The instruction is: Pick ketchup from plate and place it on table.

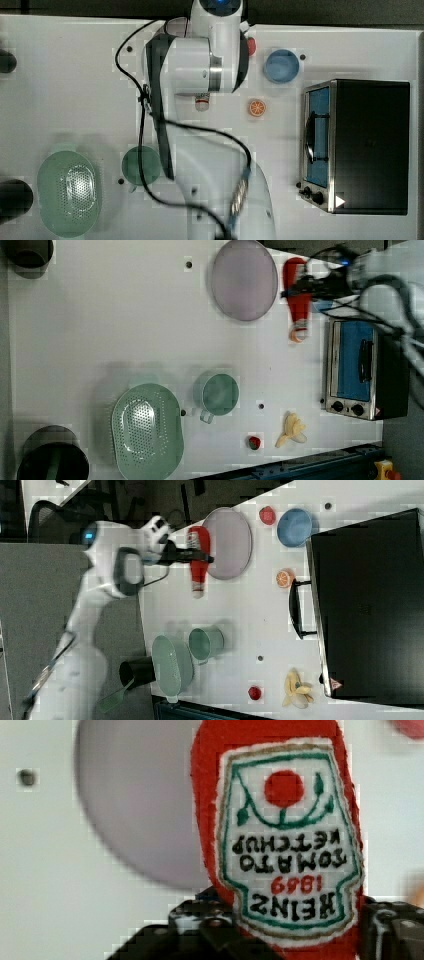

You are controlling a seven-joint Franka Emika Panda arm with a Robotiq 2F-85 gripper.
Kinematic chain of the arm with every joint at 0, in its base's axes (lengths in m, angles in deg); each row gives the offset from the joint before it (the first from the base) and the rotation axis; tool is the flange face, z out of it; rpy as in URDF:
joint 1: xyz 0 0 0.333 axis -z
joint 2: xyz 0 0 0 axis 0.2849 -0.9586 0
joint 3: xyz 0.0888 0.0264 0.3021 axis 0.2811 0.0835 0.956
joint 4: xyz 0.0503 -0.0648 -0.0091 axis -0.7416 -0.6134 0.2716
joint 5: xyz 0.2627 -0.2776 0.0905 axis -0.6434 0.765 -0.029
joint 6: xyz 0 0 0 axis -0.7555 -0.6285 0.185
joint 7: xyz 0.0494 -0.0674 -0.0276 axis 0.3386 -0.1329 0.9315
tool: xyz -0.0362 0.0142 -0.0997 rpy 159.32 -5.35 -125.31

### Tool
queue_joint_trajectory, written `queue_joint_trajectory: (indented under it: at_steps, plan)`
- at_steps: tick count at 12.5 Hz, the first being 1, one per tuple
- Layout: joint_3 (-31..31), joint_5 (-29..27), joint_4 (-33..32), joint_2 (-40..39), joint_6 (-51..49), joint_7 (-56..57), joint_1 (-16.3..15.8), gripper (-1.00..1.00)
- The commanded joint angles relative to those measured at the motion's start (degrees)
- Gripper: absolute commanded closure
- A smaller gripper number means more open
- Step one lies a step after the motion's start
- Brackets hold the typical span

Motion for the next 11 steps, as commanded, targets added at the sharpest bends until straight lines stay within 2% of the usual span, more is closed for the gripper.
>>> queue_joint_trajectory:
  at_steps: [1,6,11]
  plan:
    - [-0.60,-0.44,-0.40,8.98,-6.09,-2.21,2.87,-0.24]
    - [-2.66,-0.44,-12.84,17.85,-6.35,-2.21,3.89,-0.24]
    - [-4.38,-0.44,-28.64,22.61,2.60,-2.21,3.92,-0.24]
